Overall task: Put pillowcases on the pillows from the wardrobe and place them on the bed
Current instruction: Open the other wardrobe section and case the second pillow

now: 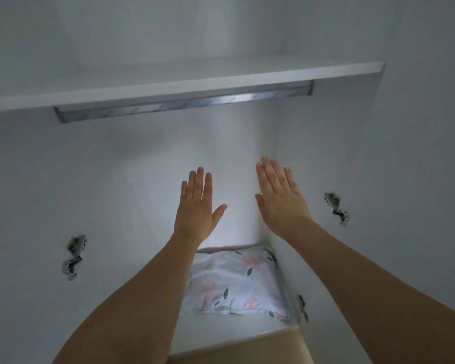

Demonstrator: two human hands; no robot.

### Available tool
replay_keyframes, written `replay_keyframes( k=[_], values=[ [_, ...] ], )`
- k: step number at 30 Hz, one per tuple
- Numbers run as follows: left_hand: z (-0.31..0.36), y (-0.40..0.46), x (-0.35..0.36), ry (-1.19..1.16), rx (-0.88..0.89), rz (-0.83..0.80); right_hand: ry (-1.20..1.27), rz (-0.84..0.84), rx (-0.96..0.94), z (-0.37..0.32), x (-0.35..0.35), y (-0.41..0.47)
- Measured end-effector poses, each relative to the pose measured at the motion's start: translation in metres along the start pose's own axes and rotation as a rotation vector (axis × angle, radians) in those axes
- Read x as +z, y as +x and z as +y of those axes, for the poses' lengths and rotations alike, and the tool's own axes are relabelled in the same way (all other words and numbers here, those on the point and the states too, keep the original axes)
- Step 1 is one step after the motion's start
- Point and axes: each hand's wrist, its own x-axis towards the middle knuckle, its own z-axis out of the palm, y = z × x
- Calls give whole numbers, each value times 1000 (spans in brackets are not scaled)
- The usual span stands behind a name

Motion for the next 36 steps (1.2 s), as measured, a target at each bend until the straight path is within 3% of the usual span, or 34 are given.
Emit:
replay_keyframes(
  k=[10, 15, 28, 36],
  values=[
    [-78, -48, 69, 43, -120, -218, 82, -206, -146, -59, 101, 35],
    [-90, -63, 133, -39, -77, -314, 98, -270, -142, -82, 166, 32],
    [-60, -199, 413, 30, -36, -535, 119, -560, -105, -103, 460, -101],
    [-62, -253, 588, 77, -30, -547, 118, -600, -116, -129, 633, -156]
  ],
)
